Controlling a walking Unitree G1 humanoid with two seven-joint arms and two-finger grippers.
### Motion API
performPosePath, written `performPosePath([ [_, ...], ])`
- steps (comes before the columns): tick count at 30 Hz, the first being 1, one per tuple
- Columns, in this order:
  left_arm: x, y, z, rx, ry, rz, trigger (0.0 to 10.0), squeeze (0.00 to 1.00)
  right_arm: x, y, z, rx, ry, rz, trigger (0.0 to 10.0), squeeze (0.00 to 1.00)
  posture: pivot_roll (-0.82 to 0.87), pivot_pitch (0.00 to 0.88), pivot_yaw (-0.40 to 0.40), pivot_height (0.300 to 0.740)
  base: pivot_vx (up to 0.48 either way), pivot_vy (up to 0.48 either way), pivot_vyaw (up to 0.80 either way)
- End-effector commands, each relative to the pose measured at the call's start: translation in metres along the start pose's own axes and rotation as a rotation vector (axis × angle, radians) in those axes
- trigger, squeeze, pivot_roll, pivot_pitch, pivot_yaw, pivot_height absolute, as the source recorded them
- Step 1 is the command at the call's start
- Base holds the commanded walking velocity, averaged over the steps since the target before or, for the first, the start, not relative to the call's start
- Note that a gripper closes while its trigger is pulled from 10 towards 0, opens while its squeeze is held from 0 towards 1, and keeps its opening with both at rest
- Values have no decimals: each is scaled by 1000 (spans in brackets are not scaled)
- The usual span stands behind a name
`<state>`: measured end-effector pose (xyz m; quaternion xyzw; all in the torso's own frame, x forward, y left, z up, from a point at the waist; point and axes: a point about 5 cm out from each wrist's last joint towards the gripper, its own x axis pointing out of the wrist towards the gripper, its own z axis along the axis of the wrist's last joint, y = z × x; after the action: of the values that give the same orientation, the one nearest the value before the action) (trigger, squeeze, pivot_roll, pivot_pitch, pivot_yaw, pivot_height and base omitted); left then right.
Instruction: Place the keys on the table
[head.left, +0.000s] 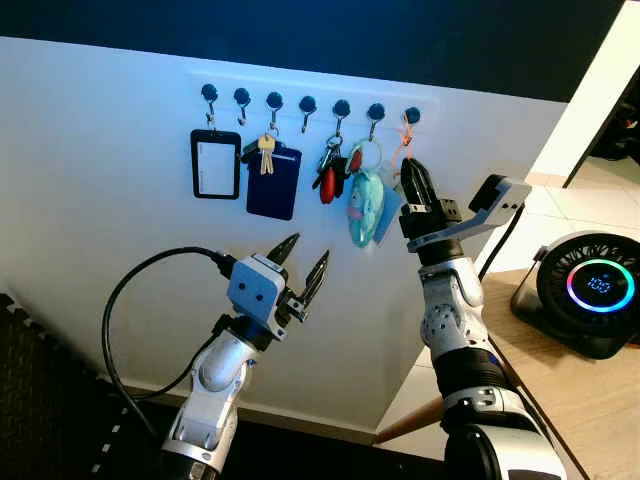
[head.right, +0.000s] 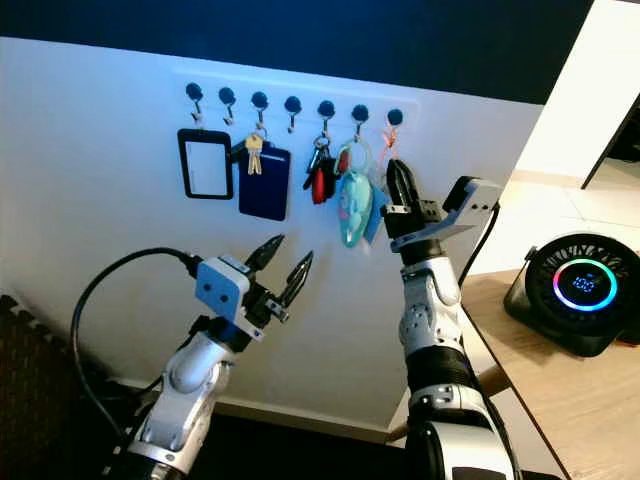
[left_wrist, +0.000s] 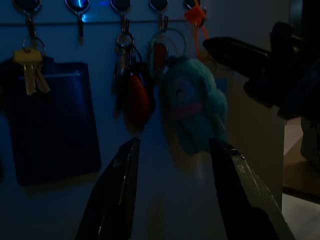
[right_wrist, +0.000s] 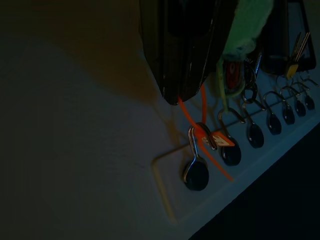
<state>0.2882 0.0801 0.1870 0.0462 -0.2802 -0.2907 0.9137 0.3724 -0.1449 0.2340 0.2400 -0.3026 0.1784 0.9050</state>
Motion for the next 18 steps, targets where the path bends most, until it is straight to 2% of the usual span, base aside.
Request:
performPosePath([
  [1,4,-4,5,-6,-22,-18,10000,0,3,1,3,-5,-12,5,0,0,90,80,-72,740,0,0,0],
  [8,8,-17,11,17,-37,-104,10000,0,7,4,8,6,-41,14,0,0,91,80,-72,740,0,0,0],
  [18,9,-18,11,17,-28,-110,10000,0,16,9,20,30,-100,28,0,0,91,80,-71,740,0,0,0],
])
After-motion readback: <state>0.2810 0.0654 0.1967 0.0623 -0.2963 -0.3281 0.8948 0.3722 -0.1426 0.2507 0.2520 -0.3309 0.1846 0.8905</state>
